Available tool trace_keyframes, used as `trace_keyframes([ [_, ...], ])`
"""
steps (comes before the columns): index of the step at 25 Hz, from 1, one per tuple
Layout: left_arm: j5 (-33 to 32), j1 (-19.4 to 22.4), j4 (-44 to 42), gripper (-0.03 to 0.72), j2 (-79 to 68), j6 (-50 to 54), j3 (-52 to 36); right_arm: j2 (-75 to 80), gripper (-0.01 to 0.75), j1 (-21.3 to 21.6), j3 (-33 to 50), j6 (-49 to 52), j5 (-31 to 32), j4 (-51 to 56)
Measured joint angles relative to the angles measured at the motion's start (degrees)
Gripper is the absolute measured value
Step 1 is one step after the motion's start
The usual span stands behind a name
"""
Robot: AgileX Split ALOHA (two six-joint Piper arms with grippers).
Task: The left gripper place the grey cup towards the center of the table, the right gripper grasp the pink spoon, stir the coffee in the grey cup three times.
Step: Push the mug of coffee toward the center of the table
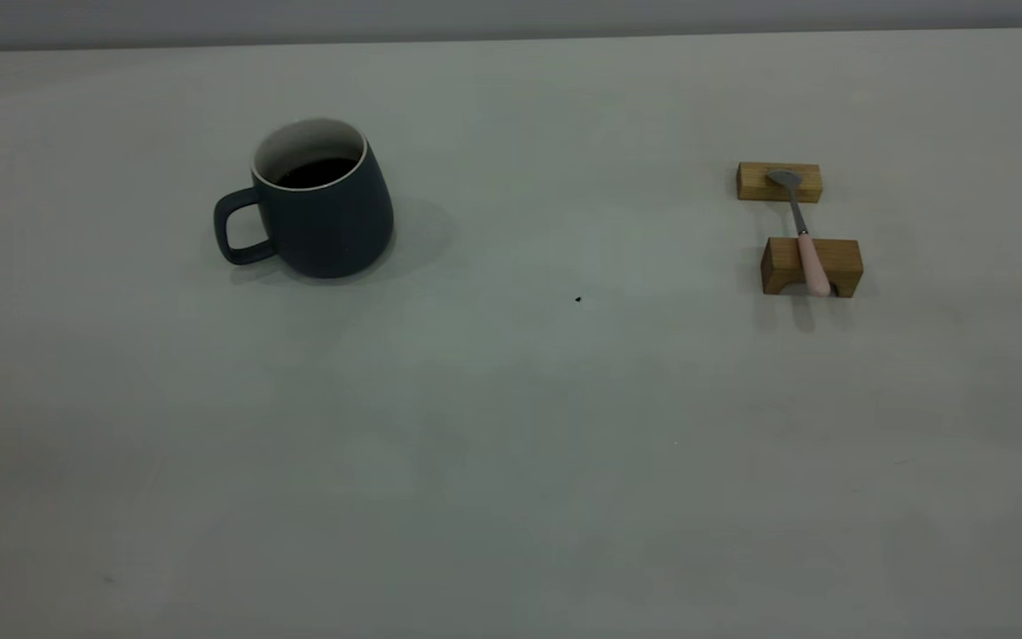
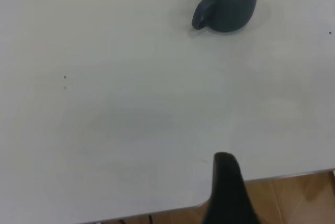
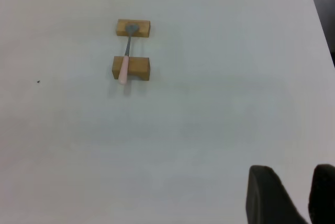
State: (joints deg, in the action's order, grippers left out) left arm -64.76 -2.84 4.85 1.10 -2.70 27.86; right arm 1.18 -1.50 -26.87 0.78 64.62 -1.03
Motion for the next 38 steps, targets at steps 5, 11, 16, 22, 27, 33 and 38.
trace_keyframes([
  [5, 0.00, 0.00, 0.00, 0.567, 0.00, 0.00, 0.00, 0.00, 0.237, 0.00, 0.00, 0.00, 0.00, 0.00],
  [11, 0.00, 0.00, 0.00, 0.567, 0.00, 0.00, 0.00, 0.00, 0.237, 0.00, 0.00, 0.00, 0.00, 0.00],
  [16, 0.00, 0.00, 0.00, 0.567, 0.00, 0.00, 0.00, 0.00, 0.237, 0.00, 0.00, 0.00, 0.00, 0.00],
  [22, 0.00, 0.00, 0.00, 0.567, 0.00, 0.06, 0.00, 0.00, 0.237, 0.00, 0.00, 0.00, 0.00, 0.00],
  [27, 0.00, 0.00, 0.00, 0.567, 0.00, 0.06, 0.00, 0.00, 0.237, 0.00, 0.00, 0.00, 0.00, 0.00],
  [33, -0.02, 0.00, 0.00, 0.567, -7.01, 0.16, 0.00, 0.00, 0.237, 0.00, 0.00, 0.00, 0.00, 0.00],
  [38, 1.12, 0.00, -0.39, 0.567, -23.45, 0.16, 0.06, 0.00, 0.237, 0.00, 0.00, 0.00, 0.00, 0.00],
])
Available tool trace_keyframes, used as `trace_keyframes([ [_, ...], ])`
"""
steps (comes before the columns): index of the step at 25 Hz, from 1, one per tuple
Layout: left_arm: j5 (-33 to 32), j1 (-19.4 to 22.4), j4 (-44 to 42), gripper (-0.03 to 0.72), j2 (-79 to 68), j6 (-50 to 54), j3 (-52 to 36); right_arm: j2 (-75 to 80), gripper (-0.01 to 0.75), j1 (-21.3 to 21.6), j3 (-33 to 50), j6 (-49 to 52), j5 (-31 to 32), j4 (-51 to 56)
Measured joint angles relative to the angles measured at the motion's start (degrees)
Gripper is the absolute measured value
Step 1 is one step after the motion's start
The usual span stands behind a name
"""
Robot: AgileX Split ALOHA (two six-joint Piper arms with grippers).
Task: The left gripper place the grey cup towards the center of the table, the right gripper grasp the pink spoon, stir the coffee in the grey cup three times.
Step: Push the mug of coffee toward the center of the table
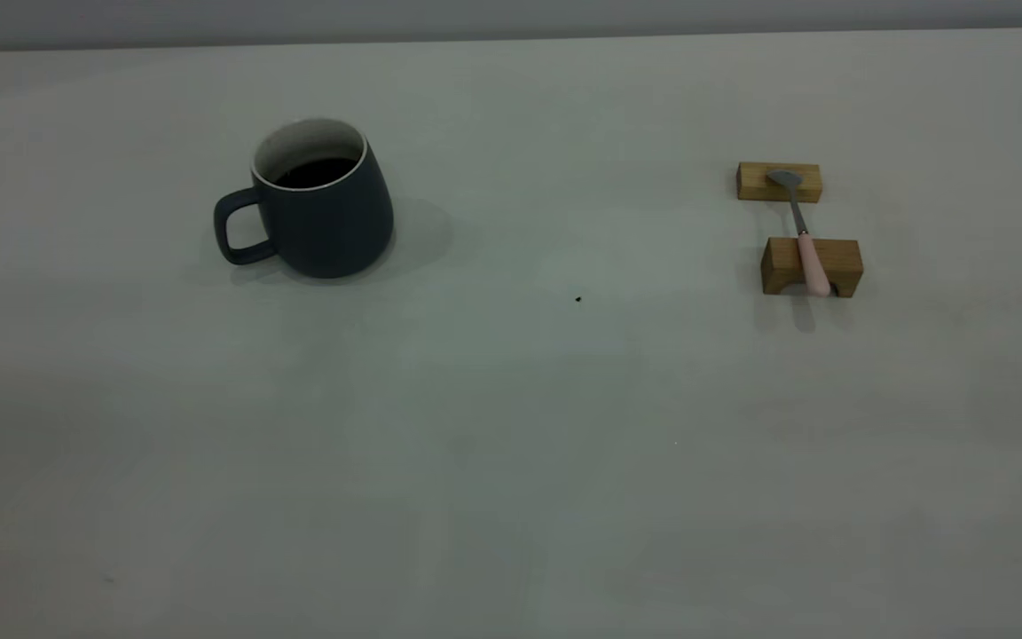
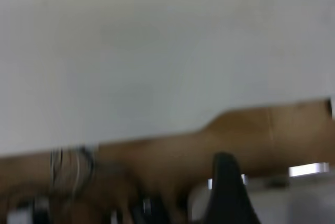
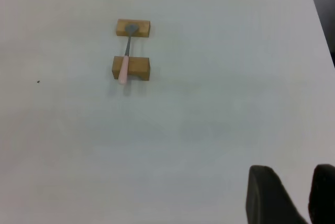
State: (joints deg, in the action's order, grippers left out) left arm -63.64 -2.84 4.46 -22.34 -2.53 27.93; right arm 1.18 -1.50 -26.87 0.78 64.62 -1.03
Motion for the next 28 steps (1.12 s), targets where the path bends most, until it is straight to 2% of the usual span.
trace_keyframes([
  [3, 4.26, 0.00, -1.58, 0.567, -10.78, 0.00, 1.06, 0.00, 0.237, 0.00, 0.00, 0.00, 0.00, 0.00],
  [9, 21.56, 0.00, -2.62, 0.567, -29.40, -0.84, 5.30, 0.00, 0.237, 0.00, 0.00, 0.00, 0.00, 0.00],
  [15, 31.93, 0.00, -5.67, 0.567, -49.29, -10.52, 13.24, 0.00, 0.237, 0.00, 0.00, 0.00, 0.00, 0.00],
  [22, 39.24, 0.00, -6.23, 0.567, -71.25, -22.19, 26.81, 0.00, 0.237, 0.00, 0.00, 0.00, 0.00, 0.00],
  [28, 37.70, 0.00, -6.23, 0.567, -89.24, -29.64, 41.31, 0.00, 0.237, 0.00, 0.00, 0.00, 0.00, 0.00],
])
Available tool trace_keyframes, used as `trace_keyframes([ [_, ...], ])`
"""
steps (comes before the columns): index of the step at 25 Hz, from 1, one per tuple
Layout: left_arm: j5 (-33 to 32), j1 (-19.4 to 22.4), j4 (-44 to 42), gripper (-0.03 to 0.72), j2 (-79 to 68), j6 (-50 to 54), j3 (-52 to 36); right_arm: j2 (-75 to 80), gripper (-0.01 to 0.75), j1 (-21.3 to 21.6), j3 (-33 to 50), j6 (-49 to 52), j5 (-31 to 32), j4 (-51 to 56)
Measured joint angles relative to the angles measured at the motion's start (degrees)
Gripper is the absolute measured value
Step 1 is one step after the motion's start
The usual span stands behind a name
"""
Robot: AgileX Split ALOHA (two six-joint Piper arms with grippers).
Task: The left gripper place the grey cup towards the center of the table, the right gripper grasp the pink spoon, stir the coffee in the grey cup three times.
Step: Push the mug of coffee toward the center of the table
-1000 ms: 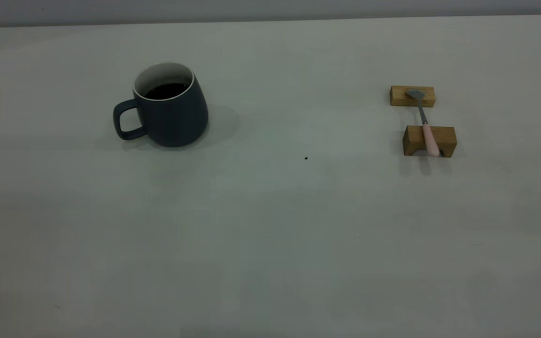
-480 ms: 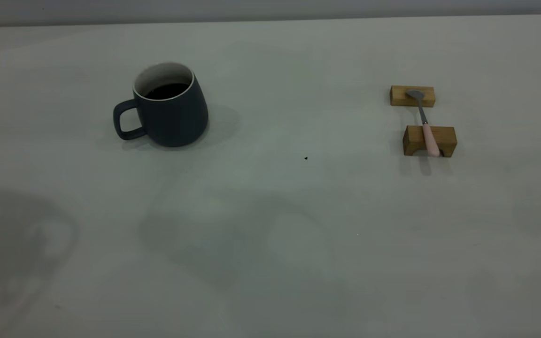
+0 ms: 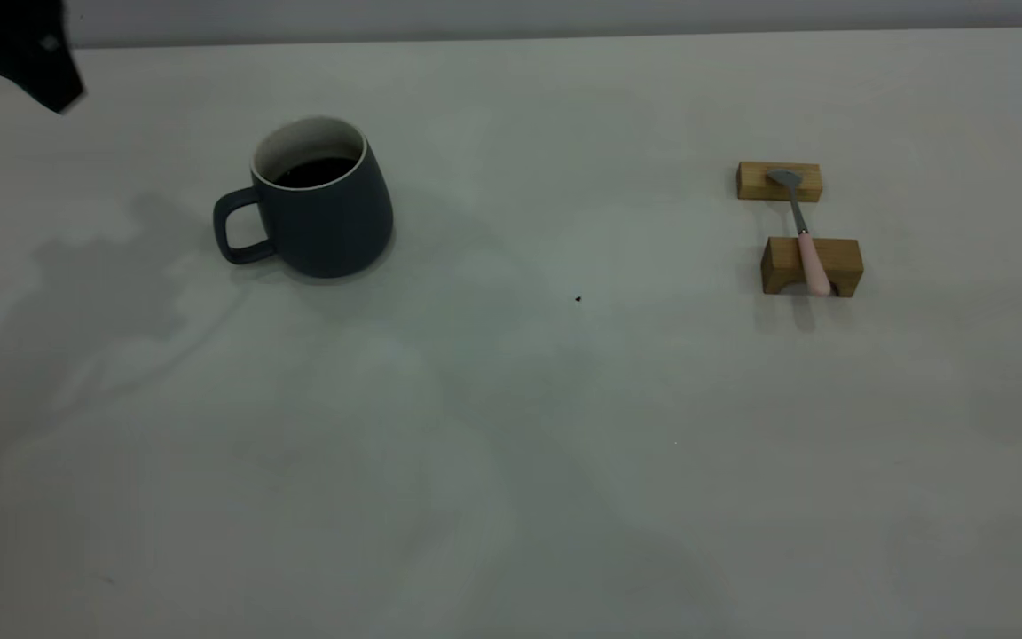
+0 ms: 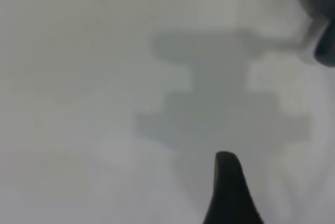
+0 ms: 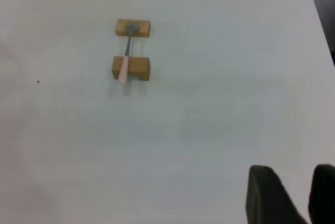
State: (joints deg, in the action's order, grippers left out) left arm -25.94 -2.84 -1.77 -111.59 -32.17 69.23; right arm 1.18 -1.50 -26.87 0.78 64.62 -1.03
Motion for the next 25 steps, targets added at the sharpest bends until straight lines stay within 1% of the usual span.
trace_keyframes([
  [4, -2.26, 0.00, 0.00, 0.567, -8.43, -7.59, 8.23, 0.00, 0.237, 0.00, 0.00, 0.00, 0.00, 0.00],
  [7, -4.01, -0.06, 0.05, 0.567, -13.55, -18.69, 13.27, 0.00, 0.237, 0.00, 0.00, 0.00, 0.00, 0.00],
  [9, -4.80, -0.28, 1.18, 0.567, -16.20, -28.33, 15.93, 0.00, 0.237, 0.00, 0.00, 0.00, 0.00, 0.00],
  [14, -5.85, -1.22, 10.41, 0.567, -22.33, -51.42, 20.73, 0.00, 0.237, 0.00, 0.00, 0.00, 0.00, 0.00],
  [17, -6.85, -1.21, 17.65, 0.567, -24.88, -61.15, 22.75, 0.00, 0.237, 0.00, 0.00, 0.00, 0.00, 0.00],
  [20, -8.19, -1.21, 21.54, 0.567, -26.82, -67.27, 24.41, 0.00, 0.237, 0.00, 0.00, 0.00, 0.00, 0.00],
  [25, -8.99, -1.97, 23.33, 0.567, -28.31, -70.38, 25.16, 0.00, 0.237, 0.00, 0.00, 0.00, 0.00, 0.00],
])
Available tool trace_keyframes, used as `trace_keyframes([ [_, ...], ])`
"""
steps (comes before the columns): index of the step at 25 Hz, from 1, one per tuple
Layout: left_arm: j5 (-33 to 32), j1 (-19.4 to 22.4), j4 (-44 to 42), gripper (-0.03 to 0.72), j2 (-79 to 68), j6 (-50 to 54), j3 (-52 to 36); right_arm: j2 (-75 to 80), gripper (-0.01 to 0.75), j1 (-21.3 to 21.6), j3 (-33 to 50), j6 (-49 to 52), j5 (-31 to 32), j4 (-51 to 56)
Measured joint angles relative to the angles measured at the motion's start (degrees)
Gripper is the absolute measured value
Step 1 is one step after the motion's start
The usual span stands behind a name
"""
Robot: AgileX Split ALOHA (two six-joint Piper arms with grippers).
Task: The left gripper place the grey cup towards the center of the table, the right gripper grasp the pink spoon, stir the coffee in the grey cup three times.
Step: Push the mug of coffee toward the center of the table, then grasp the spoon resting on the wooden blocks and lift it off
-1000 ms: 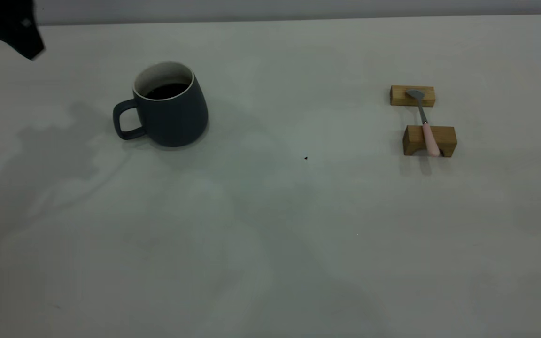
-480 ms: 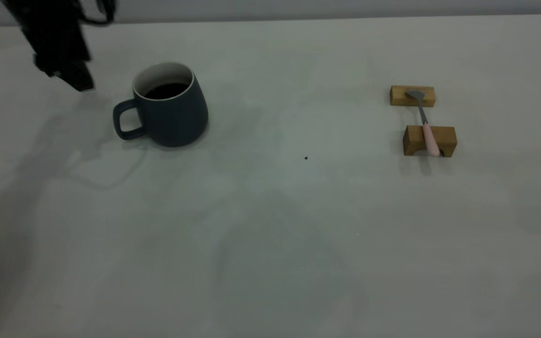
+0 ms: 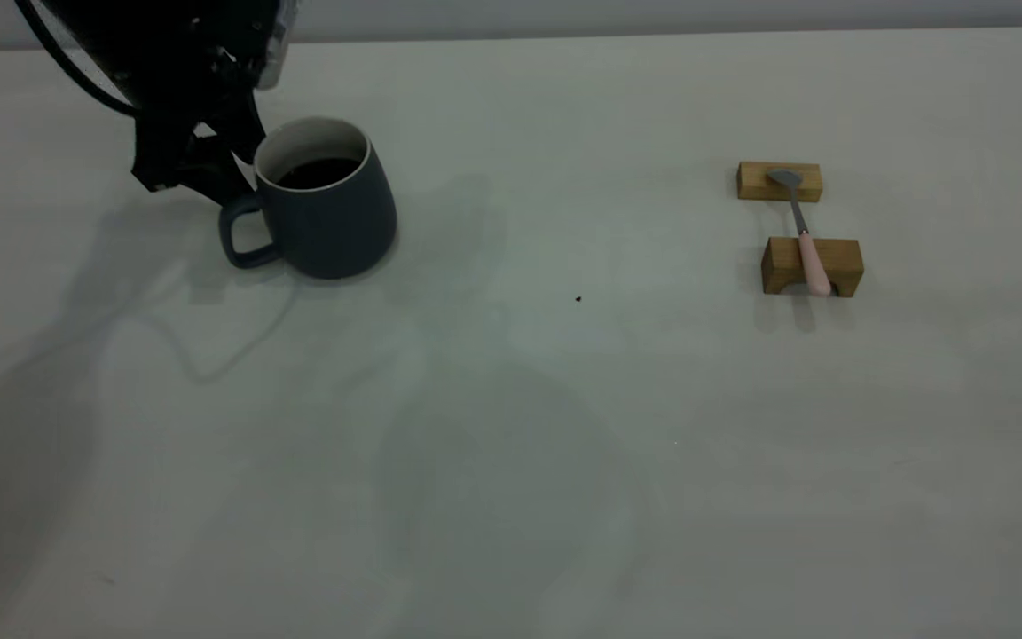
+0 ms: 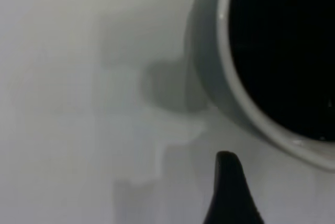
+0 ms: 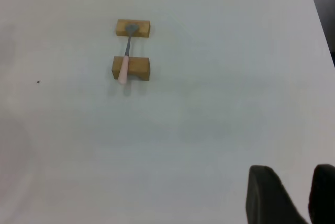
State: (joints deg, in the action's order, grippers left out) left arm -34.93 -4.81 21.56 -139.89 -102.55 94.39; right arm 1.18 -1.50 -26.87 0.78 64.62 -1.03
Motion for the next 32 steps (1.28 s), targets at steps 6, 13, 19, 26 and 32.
trace_keyframes([
  [6, -0.22, -4.00, 1.78, 0.567, -0.35, -0.01, 0.24, 0.00, 0.237, 0.00, 0.00, 0.00, 0.00, 0.00],
  [13, 1.12, -9.83, 4.93, 0.567, -0.35, 1.86, 0.42, 0.00, 0.237, 0.00, 0.00, 0.00, 0.00, 0.00],
  [19, 4.26, -14.75, 6.45, 0.567, -0.47, 3.90, 0.42, 0.00, 0.237, 0.00, 0.00, 0.00, 0.00, 0.00],
  [26, 5.68, -15.96, 5.28, 0.567, -0.53, 8.97, 0.42, 0.00, 0.237, 0.00, 0.00, 0.00, 0.00, 0.00],
  [32, -4.56, -12.07, -7.45, 0.567, 7.15, 31.35, 0.42, 0.00, 0.237, 0.00, 0.00, 0.00, 0.00, 0.00],
])
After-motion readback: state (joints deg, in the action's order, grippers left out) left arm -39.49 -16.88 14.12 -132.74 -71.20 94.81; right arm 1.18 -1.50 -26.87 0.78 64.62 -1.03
